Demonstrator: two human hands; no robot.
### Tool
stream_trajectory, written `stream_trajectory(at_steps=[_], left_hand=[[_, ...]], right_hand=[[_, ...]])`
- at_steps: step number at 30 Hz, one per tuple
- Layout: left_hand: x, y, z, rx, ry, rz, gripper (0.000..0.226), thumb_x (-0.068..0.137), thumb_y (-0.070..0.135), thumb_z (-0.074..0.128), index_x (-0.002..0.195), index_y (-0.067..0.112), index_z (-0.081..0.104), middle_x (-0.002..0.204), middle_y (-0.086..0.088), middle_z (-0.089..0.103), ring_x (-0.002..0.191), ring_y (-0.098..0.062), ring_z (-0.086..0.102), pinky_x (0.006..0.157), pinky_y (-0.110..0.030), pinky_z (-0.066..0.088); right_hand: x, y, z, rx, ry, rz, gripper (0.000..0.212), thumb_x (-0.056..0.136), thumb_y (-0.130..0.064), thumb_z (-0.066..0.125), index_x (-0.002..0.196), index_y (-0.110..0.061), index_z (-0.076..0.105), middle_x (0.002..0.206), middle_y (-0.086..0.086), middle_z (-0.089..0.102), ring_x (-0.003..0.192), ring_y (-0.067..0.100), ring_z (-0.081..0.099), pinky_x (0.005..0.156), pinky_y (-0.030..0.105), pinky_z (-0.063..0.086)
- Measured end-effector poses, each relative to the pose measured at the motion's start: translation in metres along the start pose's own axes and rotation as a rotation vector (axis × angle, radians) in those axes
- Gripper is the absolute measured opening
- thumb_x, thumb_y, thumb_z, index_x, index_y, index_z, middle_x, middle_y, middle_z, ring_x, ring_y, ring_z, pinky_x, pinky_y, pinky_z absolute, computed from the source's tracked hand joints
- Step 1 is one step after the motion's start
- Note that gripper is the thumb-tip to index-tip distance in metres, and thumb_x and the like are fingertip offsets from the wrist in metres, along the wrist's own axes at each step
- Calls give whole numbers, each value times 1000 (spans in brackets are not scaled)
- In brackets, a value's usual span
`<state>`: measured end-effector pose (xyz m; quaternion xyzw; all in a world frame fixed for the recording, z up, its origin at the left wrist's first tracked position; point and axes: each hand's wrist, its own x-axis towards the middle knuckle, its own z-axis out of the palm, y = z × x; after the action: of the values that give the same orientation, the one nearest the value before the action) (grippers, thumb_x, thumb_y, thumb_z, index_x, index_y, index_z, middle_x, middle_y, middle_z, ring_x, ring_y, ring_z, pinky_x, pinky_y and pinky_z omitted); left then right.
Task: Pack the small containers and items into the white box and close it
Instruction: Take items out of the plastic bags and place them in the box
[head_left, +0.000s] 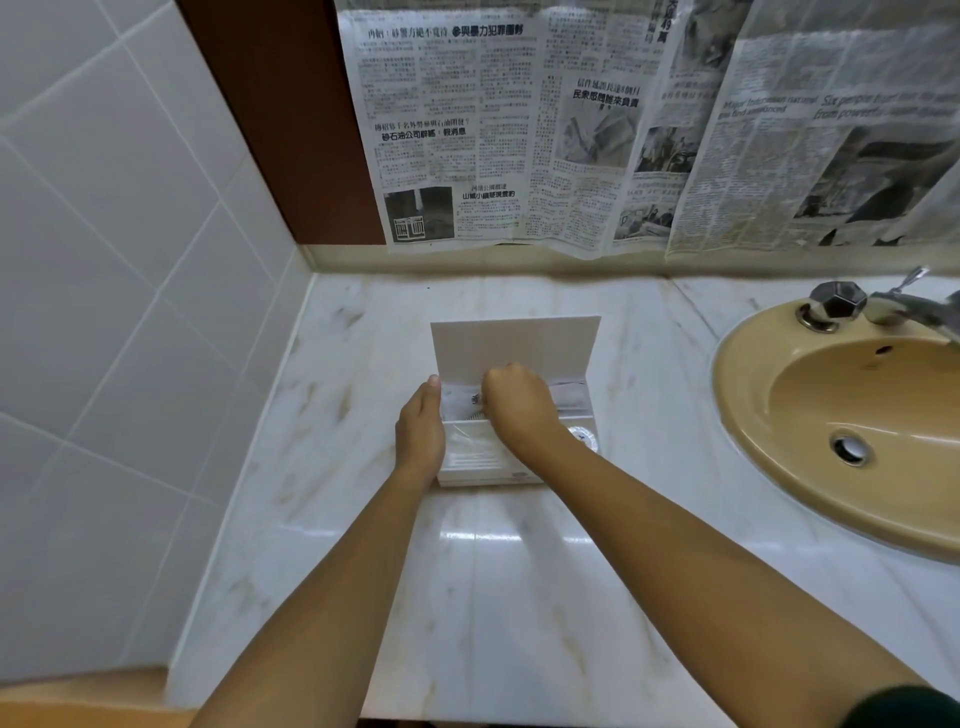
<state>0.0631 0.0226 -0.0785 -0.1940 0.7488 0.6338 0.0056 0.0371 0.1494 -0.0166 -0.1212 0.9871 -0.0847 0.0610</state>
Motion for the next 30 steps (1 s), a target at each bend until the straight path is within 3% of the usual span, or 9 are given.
stream_trajectory(at_steps=[6,10,13,16,22,25,28,30], left_hand=[[0,-2,0,9,-9,17,47,98,56,36,96,23,69,99,0,72,102,-23,65,96,-42,50],[1,-1,0,9,-1,10,53,95,60,36,101,16,66,104,-6,70,105,-27,64,96,-42,49],[1,-1,1,0,5,5,52,96,58,37,102,15,66,103,-6,71,103,-26,65,95,-41,52],[3,-2,0,-1,6,3,47,99,52,37,101,17,68,101,-3,72,100,-23,66,93,-38,52],[3,-2,1,-8,6,5,39,102,46,40,103,20,69,106,6,72,103,-12,64,84,-20,46],[2,-1,1,-10,12,-13,33,101,45,42,99,26,69,103,10,71,99,-10,62,86,-20,46],[2,0,1,-12,14,-15,29,101,44,43,94,34,68,103,14,71,101,-6,63,88,-20,45],[1,1,2,-22,17,-6,27,103,41,42,93,34,66,99,18,68,96,-1,60,80,-13,42]], right_hand=[[3,-10,-8,-4,-39,49,18,86,13,52,91,0,65,91,16,66,85,33,64,65,33,42],[3,-6,-3,64,-30,83,15,87,10,54,92,2,66,90,17,68,84,34,65,67,34,46],[3,8,8,227,3,108,19,86,7,61,96,-3,74,92,15,72,86,32,68,75,35,56],[-12,24,-1,468,14,78,24,89,3,58,100,-8,77,101,9,75,91,23,69,86,34,56],[-79,73,-27,933,254,242,30,89,3,53,97,-15,76,87,-3,75,70,8,69,68,14,54],[-118,101,-17,859,278,375,21,88,-11,63,95,-25,75,83,-12,73,70,-1,64,64,5,45],[-151,118,1,726,184,492,9,81,-26,74,84,-33,70,76,-10,68,67,1,61,62,17,44],[-168,122,12,602,66,546,22,73,-41,80,84,-32,63,76,-9,65,71,6,62,60,25,44]])
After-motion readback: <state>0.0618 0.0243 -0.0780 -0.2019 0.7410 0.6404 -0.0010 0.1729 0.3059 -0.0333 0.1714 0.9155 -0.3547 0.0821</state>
